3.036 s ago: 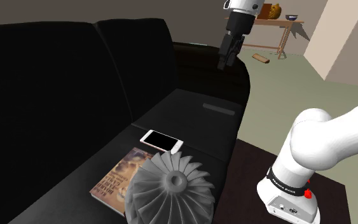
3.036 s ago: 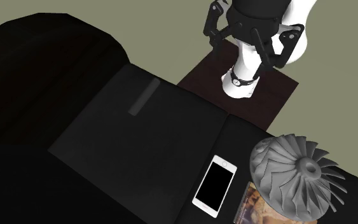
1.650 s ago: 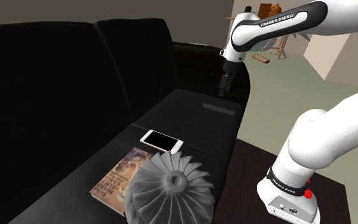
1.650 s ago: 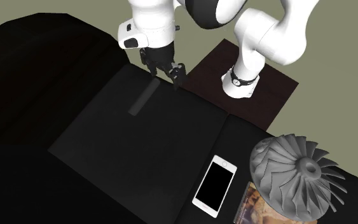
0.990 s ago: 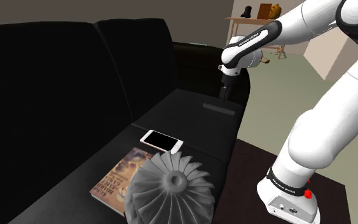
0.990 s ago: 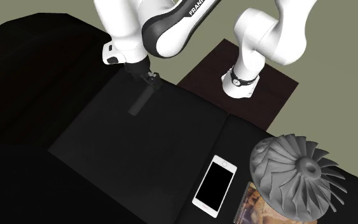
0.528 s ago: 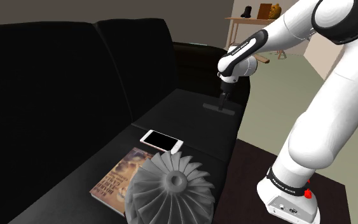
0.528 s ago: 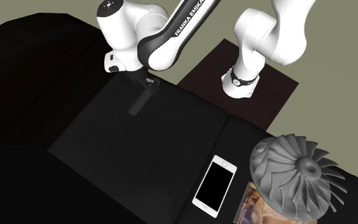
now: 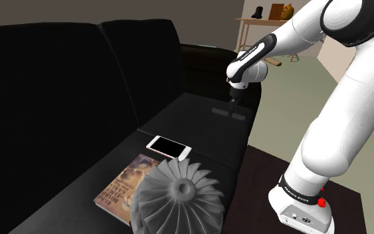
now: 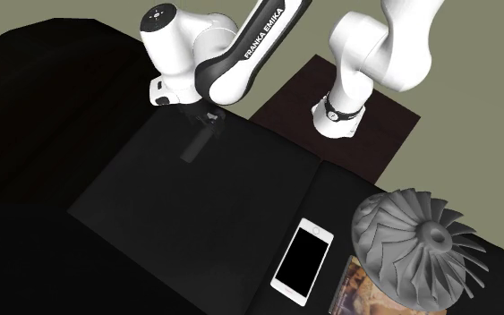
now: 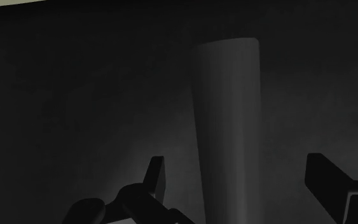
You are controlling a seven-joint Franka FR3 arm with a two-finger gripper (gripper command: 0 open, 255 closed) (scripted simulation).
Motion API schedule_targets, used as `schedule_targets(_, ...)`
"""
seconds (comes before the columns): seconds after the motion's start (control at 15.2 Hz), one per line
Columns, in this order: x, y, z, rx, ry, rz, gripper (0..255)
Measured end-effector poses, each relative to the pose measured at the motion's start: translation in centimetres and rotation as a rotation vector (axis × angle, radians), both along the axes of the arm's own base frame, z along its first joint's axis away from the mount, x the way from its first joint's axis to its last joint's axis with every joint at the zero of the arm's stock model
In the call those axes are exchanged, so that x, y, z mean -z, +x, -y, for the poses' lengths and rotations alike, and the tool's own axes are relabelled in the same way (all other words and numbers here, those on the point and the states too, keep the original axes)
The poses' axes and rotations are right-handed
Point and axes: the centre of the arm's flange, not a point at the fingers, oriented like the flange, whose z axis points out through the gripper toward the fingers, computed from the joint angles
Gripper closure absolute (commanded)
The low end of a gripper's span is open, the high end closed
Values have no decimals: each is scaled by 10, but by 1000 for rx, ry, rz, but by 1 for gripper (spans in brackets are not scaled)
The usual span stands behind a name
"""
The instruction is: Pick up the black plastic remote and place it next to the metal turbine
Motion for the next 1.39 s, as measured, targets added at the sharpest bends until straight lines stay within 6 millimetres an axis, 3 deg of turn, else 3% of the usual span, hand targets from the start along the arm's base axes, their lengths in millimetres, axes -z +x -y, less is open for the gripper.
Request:
schedule_targets(0.07, 0, 0, 0, 0, 0, 0, 0)
schedule_targets(0.13, 0, 0, 0, 0, 0, 0, 255)
schedule_targets(0.86, -3, 0, 1, 1, -1, 2, 255)
schedule_targets(1.39, -42, 0, 1, 0, 0, 0, 255)
